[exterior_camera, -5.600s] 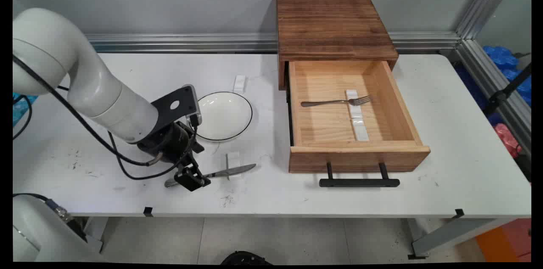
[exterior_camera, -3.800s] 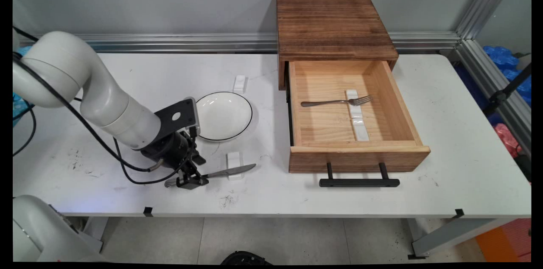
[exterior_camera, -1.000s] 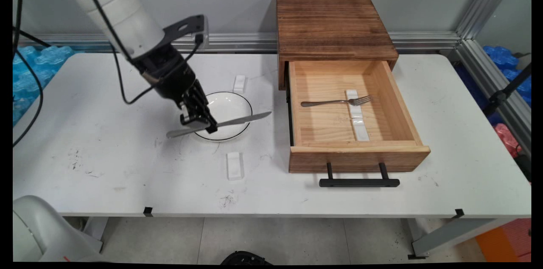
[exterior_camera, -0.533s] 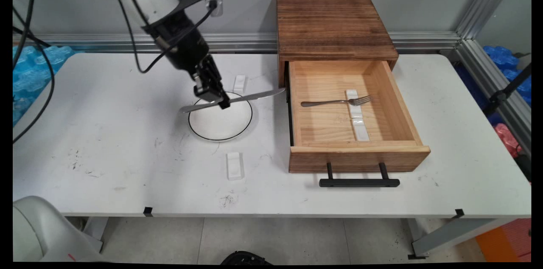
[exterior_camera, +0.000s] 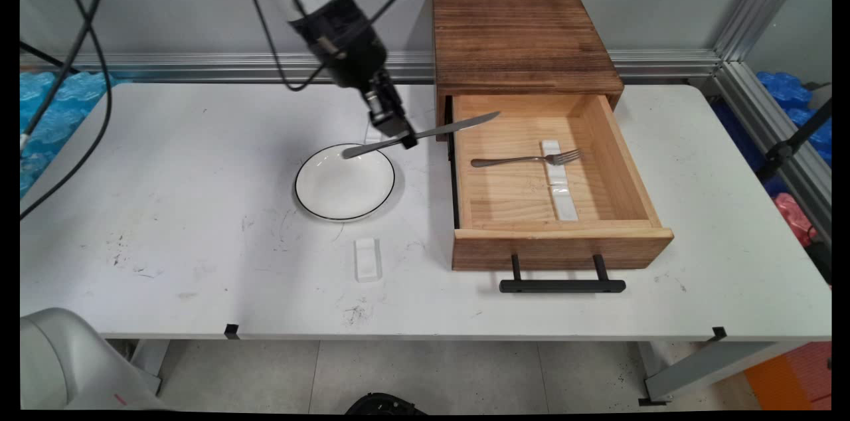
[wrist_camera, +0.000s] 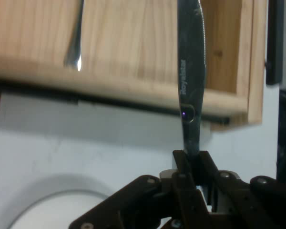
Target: Place the picked object into the drawer
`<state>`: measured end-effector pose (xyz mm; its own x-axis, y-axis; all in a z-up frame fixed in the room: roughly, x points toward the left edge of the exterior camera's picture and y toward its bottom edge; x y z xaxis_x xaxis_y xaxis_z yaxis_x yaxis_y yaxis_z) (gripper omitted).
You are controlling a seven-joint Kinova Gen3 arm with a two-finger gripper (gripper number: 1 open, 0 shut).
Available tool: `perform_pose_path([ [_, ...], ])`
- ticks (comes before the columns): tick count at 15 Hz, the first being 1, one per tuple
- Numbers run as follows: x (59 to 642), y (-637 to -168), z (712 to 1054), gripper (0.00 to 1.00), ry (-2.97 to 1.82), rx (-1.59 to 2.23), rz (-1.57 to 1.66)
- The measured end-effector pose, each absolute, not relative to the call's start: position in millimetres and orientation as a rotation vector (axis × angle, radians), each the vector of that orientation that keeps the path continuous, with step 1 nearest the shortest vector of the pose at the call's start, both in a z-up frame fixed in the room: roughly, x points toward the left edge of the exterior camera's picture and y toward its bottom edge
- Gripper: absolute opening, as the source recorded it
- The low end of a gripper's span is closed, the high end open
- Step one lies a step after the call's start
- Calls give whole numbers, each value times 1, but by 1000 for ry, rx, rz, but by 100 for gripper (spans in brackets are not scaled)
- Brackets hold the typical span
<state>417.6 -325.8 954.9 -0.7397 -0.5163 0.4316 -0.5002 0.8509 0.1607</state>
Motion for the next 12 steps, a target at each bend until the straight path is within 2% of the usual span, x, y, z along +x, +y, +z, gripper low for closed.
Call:
perform_pose_path([
  [12, 331, -387, 934, 0, -2494, 663, -11],
])
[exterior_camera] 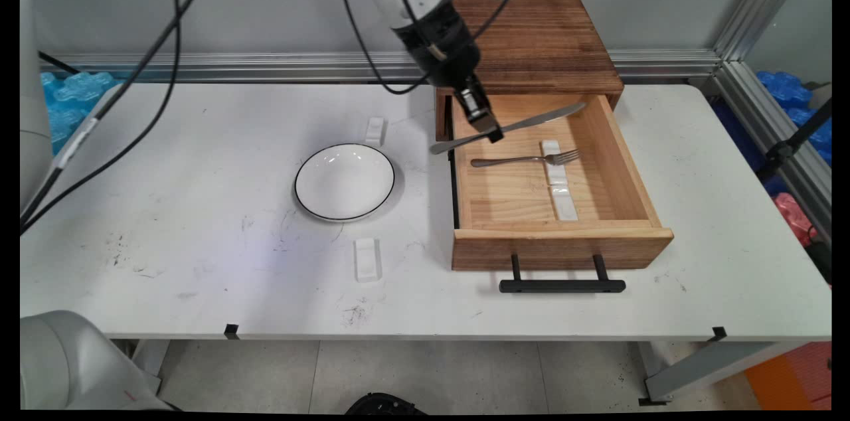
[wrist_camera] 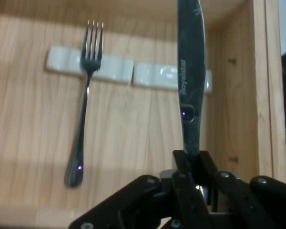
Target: Place the picked object into the drawer
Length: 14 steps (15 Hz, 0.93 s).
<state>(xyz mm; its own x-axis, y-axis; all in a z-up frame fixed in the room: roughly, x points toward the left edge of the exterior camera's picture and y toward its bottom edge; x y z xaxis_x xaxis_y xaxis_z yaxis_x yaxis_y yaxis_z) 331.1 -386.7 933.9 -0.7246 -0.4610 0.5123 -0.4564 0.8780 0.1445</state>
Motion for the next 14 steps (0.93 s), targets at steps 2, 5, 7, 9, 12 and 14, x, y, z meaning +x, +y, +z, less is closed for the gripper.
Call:
perform_pose_path([
  [2, 321, -393, 930, 0, -2495, 636, -8],
  [5, 303, -404, 924, 0, -2502, 578, -4],
  [7, 287, -412, 918, 0, -2513, 529, -6],
  [9, 278, -416, 913, 0, -2523, 500, -11],
  [12, 264, -422, 906, 0, -2545, 459, -21],
  [14, 257, -425, 901, 0, -2561, 438, -29],
])
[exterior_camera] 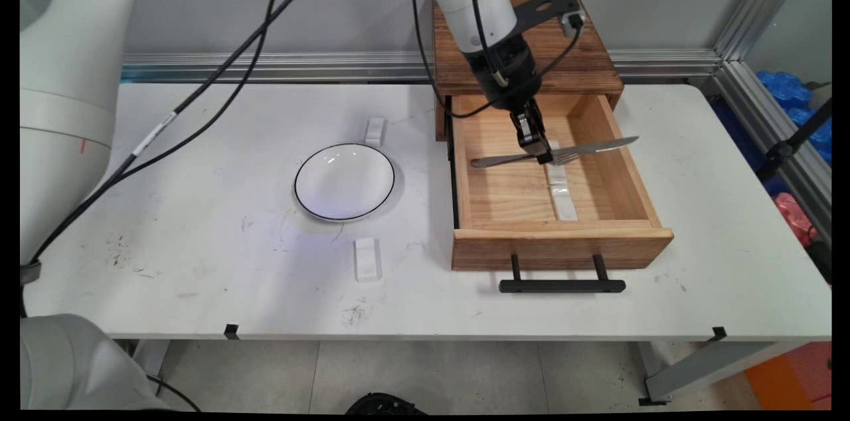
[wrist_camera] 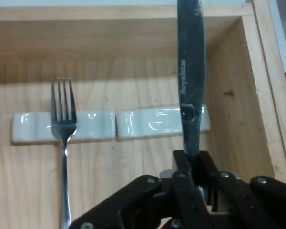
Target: Place the picked object into the drawer
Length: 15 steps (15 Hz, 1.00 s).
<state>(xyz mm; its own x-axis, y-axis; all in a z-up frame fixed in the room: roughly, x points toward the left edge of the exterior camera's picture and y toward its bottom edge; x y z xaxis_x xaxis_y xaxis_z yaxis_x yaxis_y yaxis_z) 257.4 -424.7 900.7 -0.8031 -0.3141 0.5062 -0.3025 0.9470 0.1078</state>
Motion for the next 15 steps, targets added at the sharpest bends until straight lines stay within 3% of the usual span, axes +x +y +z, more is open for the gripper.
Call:
perform_pose_path([
  [15, 238, -433, 876, 0, -2627, 461, -62],
])
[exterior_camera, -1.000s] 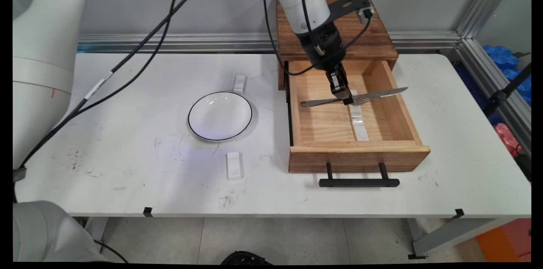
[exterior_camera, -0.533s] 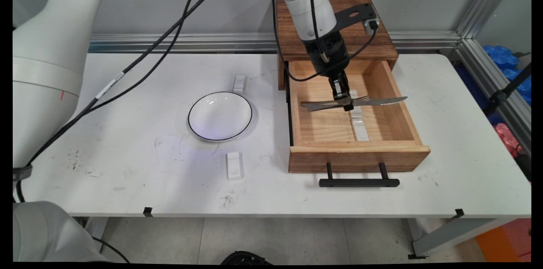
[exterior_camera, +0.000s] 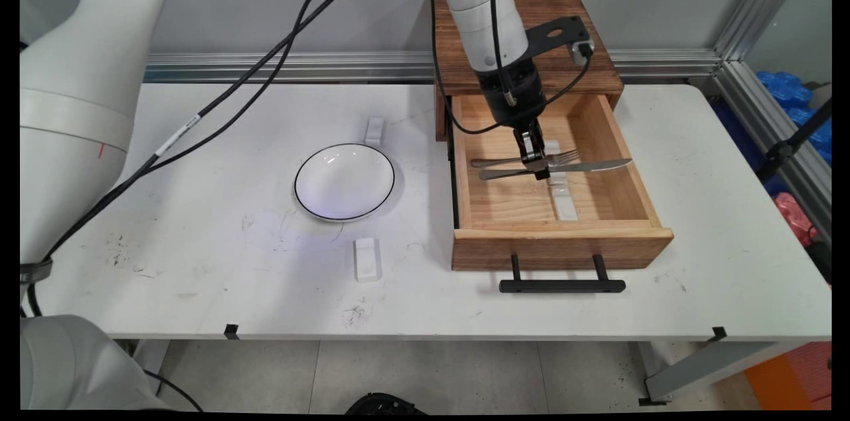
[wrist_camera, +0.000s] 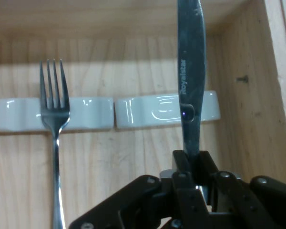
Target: Place the picked object into the drawer
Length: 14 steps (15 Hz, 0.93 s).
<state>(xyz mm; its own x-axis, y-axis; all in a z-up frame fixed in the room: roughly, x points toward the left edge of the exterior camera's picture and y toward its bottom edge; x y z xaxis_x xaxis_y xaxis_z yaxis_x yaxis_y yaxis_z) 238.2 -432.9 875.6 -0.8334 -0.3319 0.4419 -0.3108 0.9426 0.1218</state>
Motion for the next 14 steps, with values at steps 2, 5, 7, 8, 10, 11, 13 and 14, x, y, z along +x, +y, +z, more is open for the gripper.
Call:
perform_pose_path([
  [2, 237, -431, 872, 0, -2631, 479, -68],
  [5, 236, -428, 868, 0, -2636, 502, -75],
  [7, 236, -425, 864, 0, -2640, 523, -79],
  [8, 236, -423, 862, 0, -2643, 535, -79],
  [10, 236, -419, 856, 0, -2650, 557, -77],
  [11, 236, -419, 855, 0, -2652, 563, -76],
  [13, 236, -418, 852, 0, -2655, 572, -73],
  [14, 236, -417, 850, 0, -2656, 576, -71],
])
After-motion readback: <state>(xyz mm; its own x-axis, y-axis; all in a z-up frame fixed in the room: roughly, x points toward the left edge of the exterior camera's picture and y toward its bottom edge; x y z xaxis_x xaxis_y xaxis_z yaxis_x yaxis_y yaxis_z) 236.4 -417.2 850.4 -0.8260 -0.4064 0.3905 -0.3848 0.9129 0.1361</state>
